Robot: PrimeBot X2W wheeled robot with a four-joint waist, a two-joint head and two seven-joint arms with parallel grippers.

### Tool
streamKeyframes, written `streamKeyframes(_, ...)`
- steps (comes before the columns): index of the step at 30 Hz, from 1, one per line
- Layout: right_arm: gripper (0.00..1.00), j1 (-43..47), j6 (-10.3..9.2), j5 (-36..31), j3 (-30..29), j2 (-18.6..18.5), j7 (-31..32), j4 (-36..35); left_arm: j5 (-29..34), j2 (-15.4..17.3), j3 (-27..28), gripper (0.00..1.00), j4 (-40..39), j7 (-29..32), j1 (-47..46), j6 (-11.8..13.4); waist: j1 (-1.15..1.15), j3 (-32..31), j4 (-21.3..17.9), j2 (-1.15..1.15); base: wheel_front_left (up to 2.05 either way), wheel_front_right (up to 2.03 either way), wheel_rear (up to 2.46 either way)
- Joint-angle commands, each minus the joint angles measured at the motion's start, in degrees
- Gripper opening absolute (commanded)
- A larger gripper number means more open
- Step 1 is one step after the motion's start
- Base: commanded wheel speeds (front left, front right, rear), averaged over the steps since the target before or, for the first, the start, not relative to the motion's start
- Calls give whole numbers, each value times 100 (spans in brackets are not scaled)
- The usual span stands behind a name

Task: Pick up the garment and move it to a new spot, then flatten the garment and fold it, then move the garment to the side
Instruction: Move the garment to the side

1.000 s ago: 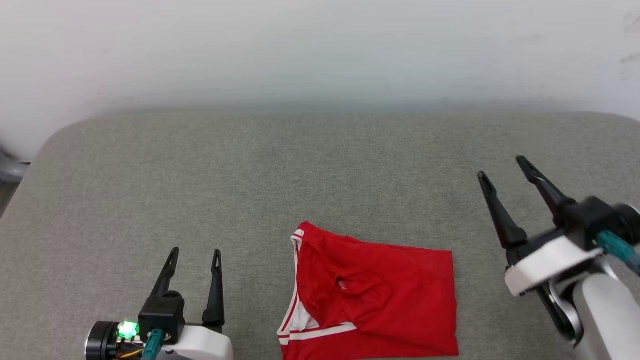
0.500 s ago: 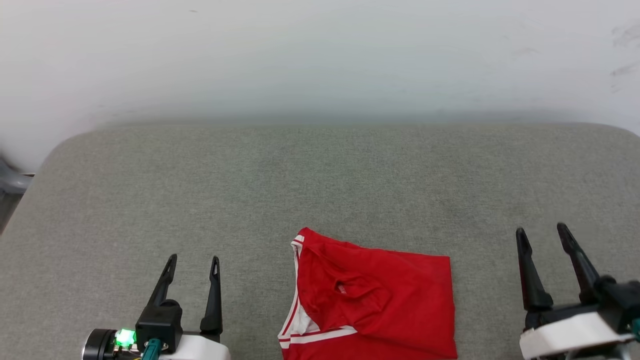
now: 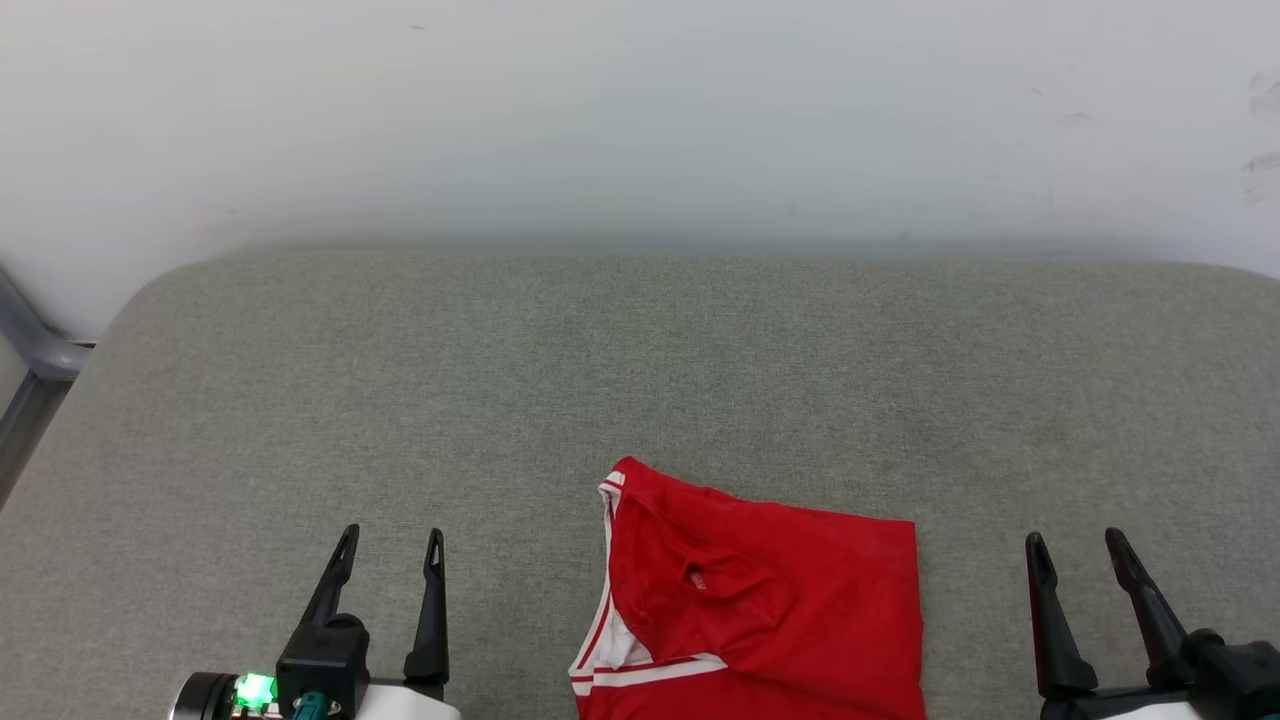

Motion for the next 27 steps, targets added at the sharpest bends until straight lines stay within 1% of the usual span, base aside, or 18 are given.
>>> streamKeyframes(1,100,96,-5,34,-15,34,-14,-5,6,12,-13,100,-13,-12,44,13,0,-2,12,0,0,0,0)
streamKeyframes(10,100,-5,-5,-62,-75,66,-14,-26,-10,15,-19,100,20,-12,-2,17,0,7,46,0,0,0,0)
streamKeyframes(14,100,-301,-5,-22,-230,-90,-13,-118,-29,11,-10,100,30,-12,-24,25,0,20,42,0,0,0,0)
streamKeyframes(16,100,-529,-5,54,-307,-244,23,-168,-31,11,-12,100,36,-12,-38,24,0,27,42,0,0,0,0)
streamKeyframes(20,100,-1075,-5,249,-339,-707,291,-287,-35,9,-25,100,47,-12,-71,11,0,44,63,0,0,0,0)
streamKeyframes(22,100,-1341,-5,449,-255,-968,544,-323,-34,9,-33,100,50,-12,-86,7,0,57,80,0,0,0,0)
streamKeyframes(25,100,-1683,-5,913,-28,-1365,1184,-395,-33,4,-44,100,45,-12,-122,-2,0,102,115,0,0,0,0)
streamKeyframes(26,100,-1683,-5,913,-28,-1365,1184,-395,-33,4,-44,100,45,-12,-122,-2,0,102,115,0,0,0,0)
streamKeyframes(27,100,-1768,-5,1097,70,-1490,1449,-408,-34,0,-50,100,40,-12,-129,-3,0,119,126,0,0,0,0)
